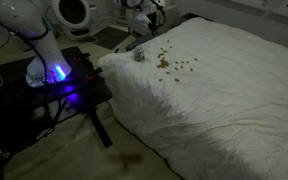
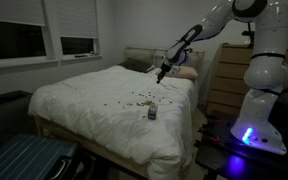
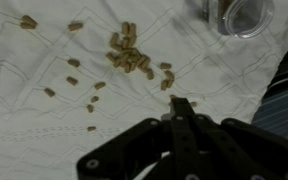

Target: Put some of the objects from the bed into the bottle

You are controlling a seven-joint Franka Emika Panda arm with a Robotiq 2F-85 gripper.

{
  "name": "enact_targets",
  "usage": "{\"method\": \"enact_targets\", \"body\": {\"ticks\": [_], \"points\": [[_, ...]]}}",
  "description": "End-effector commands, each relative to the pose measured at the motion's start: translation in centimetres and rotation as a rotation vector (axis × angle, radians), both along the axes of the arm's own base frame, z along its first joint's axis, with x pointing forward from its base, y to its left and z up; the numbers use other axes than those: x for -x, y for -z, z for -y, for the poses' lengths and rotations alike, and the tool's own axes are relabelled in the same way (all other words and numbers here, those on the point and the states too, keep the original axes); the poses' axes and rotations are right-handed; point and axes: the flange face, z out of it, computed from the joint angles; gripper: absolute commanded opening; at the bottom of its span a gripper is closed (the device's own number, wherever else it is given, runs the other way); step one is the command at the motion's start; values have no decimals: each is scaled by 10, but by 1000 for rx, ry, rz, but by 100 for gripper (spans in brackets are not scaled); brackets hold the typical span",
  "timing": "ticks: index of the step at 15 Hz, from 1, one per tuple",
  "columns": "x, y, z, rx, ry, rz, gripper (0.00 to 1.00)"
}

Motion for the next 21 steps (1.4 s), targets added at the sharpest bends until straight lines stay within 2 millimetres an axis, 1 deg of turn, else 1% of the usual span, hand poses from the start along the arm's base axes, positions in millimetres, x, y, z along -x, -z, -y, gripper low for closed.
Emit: {"method": "enact_targets", "body": {"ticks": [1,3,6,10,11,12,14,17,19,20,21], "points": [[-9,0,26,49,33,45,0],[-19,10,34,79,23,53,0],[-39,32,38,114,19,70,0],[-69,68,33,120,31,51,1],[-76,76,30,112,39,45,11],[-82,83,28,107,49,42,27],[-93,96,25,100,62,36,41],[-105,113,25,95,86,25,65],[-109,125,28,99,105,17,78],[-109,131,31,97,118,8,87],[-109,138,33,100,127,0,93]]}}
